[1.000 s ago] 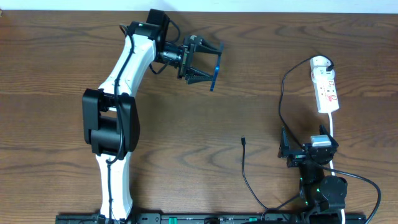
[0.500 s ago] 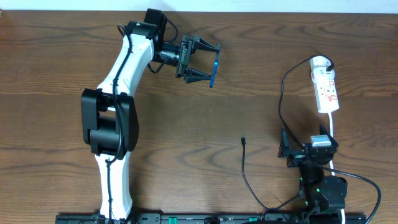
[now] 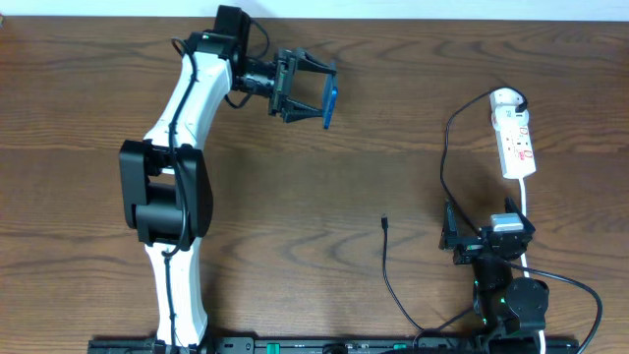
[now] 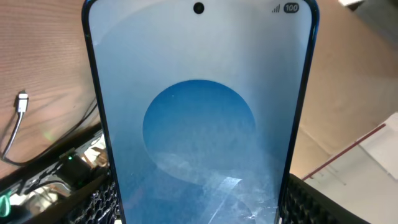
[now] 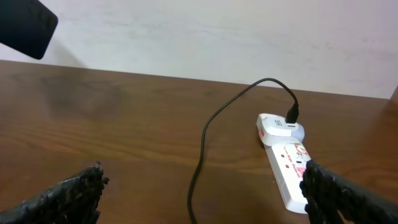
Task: Plug charger to phone and switch on socket
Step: 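Lift the phone with the left gripper and raise it upright, then swing the right gripper toward the phone held by the left gripper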
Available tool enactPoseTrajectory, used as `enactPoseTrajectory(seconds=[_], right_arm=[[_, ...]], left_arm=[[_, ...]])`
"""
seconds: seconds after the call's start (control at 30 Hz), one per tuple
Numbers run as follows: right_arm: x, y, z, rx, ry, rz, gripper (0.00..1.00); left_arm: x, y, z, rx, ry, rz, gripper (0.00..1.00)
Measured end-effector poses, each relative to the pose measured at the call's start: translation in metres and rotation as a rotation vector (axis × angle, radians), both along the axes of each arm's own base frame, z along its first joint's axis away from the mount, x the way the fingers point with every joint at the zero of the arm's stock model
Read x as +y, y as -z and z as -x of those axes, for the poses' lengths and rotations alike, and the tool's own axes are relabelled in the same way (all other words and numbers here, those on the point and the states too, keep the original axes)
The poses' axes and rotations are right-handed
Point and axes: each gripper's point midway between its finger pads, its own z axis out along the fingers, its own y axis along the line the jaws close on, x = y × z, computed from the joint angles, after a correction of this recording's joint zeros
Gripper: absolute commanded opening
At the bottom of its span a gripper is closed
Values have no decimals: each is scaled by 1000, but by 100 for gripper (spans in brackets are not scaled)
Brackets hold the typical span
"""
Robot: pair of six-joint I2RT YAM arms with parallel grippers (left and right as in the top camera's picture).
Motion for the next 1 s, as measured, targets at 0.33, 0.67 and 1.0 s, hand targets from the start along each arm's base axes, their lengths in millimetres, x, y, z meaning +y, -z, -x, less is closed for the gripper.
enactPoseTrajectory(seconds=[0.33,0.67,1.0], right_arm=[[-1,0,0,-1,4,11,99],[34,-59,8,-226,-205,-106,99],[75,-107,40,-360,-513,-287,99]], left_arm=[[11,-8,-4,45,-22,42,75],[10,-15,-2,58,-11,82,75],[10,-15,-2,65,-11,85,75]])
